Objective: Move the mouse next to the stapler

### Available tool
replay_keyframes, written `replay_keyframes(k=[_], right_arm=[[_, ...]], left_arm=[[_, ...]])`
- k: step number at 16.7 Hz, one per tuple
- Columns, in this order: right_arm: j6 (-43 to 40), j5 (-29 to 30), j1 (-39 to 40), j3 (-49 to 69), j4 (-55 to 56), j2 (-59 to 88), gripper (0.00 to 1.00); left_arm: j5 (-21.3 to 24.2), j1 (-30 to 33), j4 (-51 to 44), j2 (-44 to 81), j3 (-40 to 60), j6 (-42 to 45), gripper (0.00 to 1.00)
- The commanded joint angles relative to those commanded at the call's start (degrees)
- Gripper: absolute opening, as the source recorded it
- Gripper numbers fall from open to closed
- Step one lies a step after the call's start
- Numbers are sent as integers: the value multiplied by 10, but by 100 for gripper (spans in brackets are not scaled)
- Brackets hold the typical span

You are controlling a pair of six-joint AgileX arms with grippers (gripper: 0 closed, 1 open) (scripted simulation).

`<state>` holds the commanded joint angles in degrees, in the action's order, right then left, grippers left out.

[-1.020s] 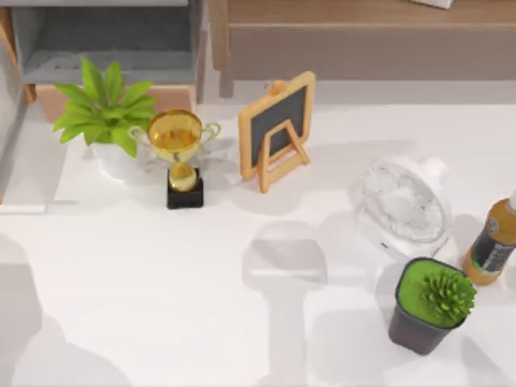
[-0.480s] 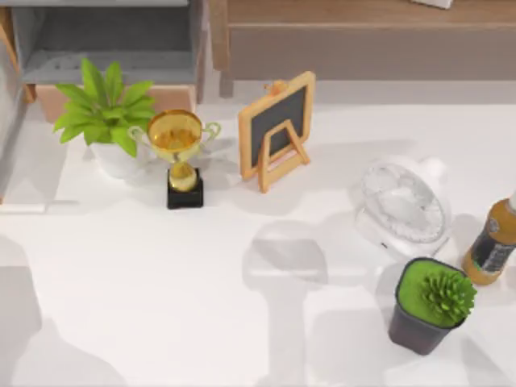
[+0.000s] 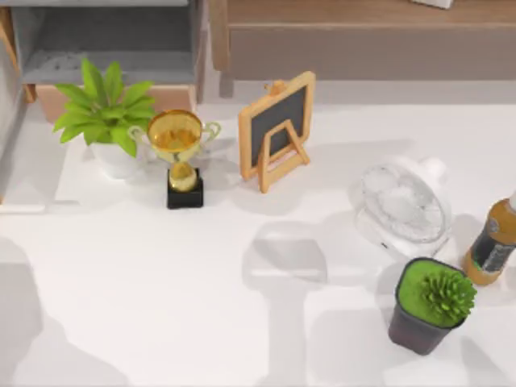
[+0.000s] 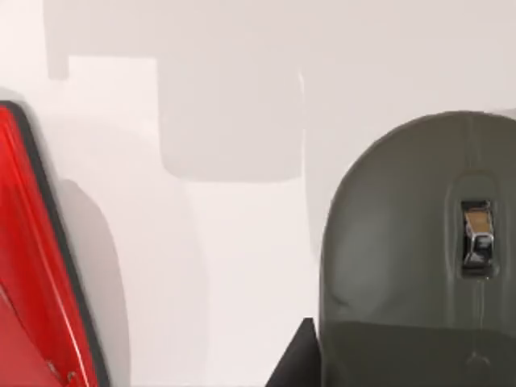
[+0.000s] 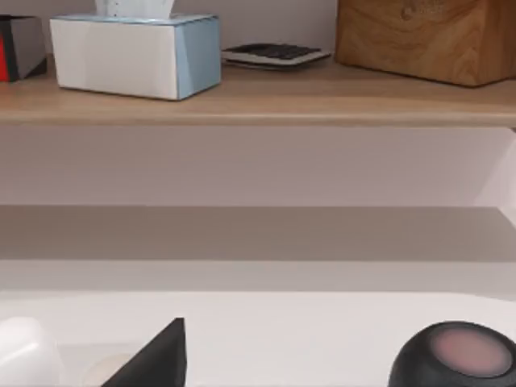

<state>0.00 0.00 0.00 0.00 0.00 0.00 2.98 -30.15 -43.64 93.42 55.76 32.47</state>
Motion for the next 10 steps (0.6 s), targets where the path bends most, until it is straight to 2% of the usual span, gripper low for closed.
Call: replay_keyframes(k=[10], right_arm=[[0, 0, 0, 0, 0, 0, 100]], left_arm=[[0, -2, 21, 3, 2, 0, 0]])
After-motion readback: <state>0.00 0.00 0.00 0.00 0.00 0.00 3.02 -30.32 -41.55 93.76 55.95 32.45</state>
